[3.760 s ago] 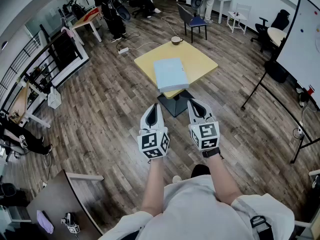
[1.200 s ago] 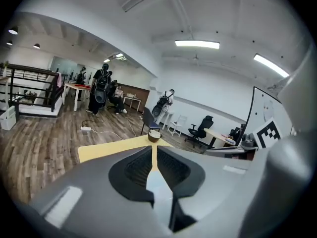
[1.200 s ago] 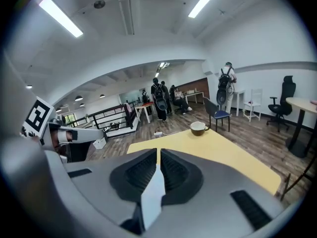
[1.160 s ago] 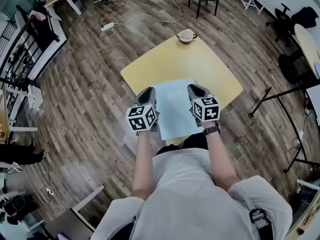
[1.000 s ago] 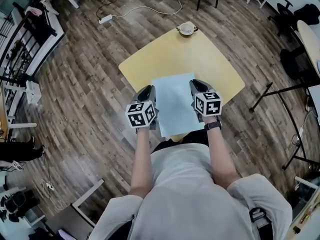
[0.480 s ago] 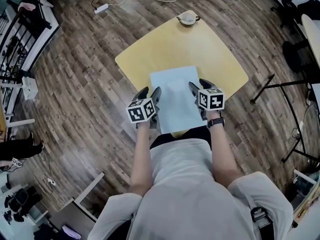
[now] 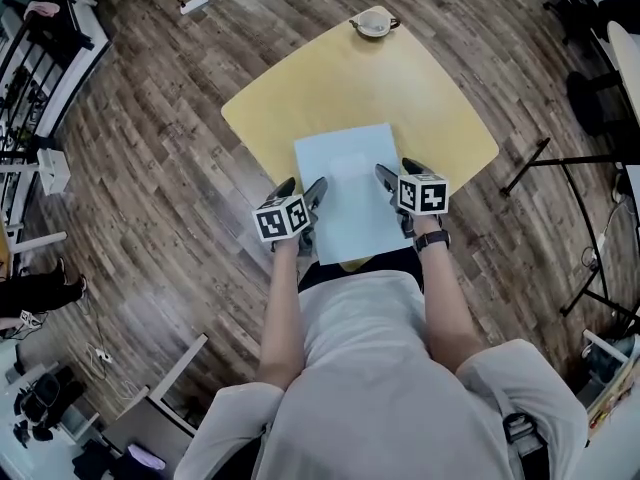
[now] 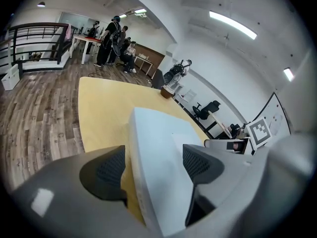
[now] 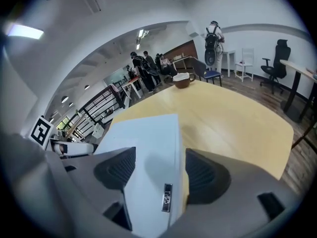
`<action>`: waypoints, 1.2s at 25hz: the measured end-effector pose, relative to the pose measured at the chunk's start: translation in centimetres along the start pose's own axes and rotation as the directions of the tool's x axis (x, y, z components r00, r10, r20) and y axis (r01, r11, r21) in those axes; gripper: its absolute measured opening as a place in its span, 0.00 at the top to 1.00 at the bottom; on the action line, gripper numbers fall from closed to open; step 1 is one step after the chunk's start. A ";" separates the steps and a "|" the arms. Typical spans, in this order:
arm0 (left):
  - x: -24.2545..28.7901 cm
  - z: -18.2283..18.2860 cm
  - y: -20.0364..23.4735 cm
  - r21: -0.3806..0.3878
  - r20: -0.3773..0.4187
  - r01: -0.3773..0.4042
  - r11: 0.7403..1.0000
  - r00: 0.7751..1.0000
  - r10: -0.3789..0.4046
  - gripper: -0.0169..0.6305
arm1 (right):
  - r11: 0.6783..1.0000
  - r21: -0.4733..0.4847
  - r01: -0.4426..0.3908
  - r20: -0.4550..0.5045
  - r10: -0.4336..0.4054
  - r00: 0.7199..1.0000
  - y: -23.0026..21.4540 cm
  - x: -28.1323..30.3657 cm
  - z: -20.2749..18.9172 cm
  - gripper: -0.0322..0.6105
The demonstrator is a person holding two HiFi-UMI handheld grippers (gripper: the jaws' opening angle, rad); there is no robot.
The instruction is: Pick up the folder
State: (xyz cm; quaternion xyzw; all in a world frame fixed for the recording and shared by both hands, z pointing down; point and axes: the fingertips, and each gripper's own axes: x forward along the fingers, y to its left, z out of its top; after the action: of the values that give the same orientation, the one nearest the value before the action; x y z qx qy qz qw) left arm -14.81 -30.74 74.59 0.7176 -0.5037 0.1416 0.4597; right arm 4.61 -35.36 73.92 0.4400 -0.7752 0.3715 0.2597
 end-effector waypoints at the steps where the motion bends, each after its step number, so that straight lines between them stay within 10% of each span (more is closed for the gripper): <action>1: 0.1 -0.2 0.1 -0.003 -0.008 0.000 1.000 1.000 0.000 0.44 | 1.000 0.008 0.003 -0.006 -0.003 1.000 -0.2 0.2 -0.2 0.51; 12: 1.7 -1.6 0.6 -0.147 -0.065 0.024 0.989 0.997 -0.034 0.46 | 0.991 0.128 -0.030 -0.031 0.034 0.999 -1.0 1.4 -1.9 0.51; 30: 0.0 0.7 0.1 -0.136 -0.048 -0.023 0.990 0.999 0.016 0.51 | 0.998 -0.048 0.034 -0.053 -0.037 0.998 1.8 -0.1 1.6 0.55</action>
State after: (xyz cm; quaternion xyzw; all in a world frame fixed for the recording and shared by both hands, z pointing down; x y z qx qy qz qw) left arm -15.11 -31.27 74.27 0.6760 -0.5083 0.1283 0.5179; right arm 2.99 -36.01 72.27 0.4373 -0.7686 0.3601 0.2973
